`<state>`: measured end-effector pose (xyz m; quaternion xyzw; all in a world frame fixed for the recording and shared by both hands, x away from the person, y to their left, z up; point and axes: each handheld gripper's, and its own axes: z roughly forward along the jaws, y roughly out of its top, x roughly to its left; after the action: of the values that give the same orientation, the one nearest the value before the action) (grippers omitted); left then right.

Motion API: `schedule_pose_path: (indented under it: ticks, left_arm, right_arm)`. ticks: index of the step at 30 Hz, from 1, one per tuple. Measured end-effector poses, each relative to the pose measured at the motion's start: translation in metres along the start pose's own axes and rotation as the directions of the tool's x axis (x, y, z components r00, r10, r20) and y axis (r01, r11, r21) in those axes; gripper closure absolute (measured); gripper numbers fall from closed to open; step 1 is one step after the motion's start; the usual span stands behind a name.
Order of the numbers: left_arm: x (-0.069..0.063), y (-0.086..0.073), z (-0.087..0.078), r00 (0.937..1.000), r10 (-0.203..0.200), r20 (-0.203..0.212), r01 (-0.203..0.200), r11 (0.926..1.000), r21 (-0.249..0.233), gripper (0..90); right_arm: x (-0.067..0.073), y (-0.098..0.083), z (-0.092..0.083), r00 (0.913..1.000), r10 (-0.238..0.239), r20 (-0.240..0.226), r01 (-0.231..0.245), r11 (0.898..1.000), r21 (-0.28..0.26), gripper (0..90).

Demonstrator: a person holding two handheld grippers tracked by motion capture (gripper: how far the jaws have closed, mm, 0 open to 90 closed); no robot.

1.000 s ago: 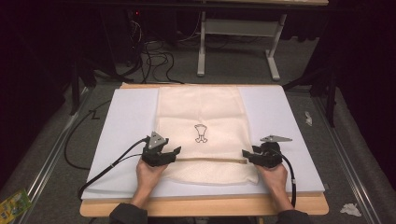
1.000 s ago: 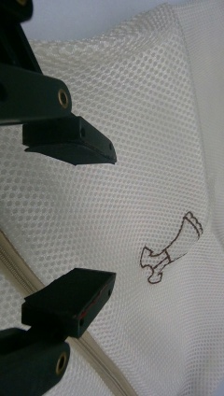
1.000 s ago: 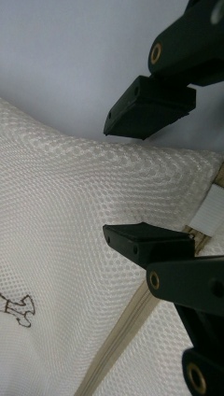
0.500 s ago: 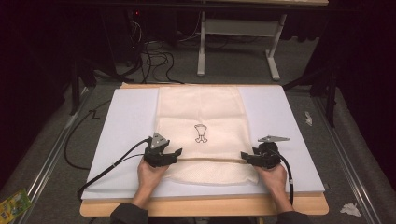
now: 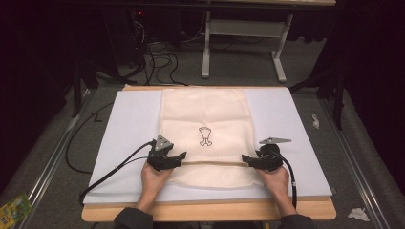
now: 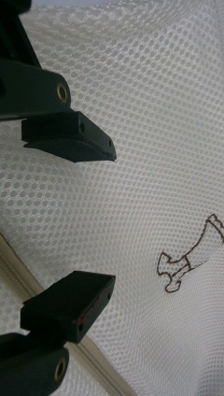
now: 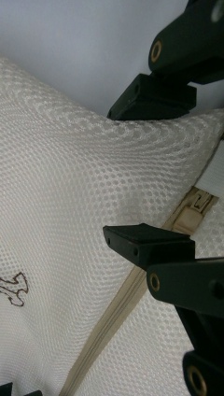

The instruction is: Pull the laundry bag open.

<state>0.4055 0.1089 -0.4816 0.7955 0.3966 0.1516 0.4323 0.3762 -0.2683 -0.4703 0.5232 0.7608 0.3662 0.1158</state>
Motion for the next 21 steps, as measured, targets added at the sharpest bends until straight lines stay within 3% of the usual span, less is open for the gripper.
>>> schedule_pose_path:
  ticks: [12, 13, 16, 18, 21]
  left_arm:
    - [0.0007, 0.0006, 0.0018, 0.9999, -0.011, 0.000, 0.011, 0.9999, 0.013, 33.9]
    - [0.0007, 0.0006, 0.0019, 0.9999, -0.011, 0.000, 0.011, 0.9998, 0.014, 33.9]
    - [0.0006, 0.0006, 0.0018, 0.9999, -0.011, -0.001, 0.011, 0.9998, 0.014, 33.9]
    - [0.0006, 0.0006, 0.0020, 0.9999, -0.011, -0.003, 0.011, 0.9998, 0.015, 34.0]
    - [0.0008, 0.0007, 0.0021, 0.9999, -0.012, -0.002, 0.012, 0.9998, 0.017, 34.2]
  right_arm:
    - [0.0023, -0.0010, 0.0026, 0.9959, -0.079, 0.044, 0.078, 0.997, 0.026, 61.3]
    - [0.0019, 0.0006, 0.0028, 0.9947, -0.089, 0.051, 0.087, 0.996, 0.036, 66.9]
    - [0.0020, 0.0015, 0.0031, 0.9931, -0.103, 0.057, 0.100, 0.994, 0.042, 72.0]
    - [0.0022, 0.0027, 0.0031, 0.9929, -0.109, 0.046, 0.107, 0.993, 0.049, 82.3]
    - [0.0030, 0.0039, 0.0039, 0.9907, -0.130, 0.040, 0.128, 0.990, 0.055, 85.8]
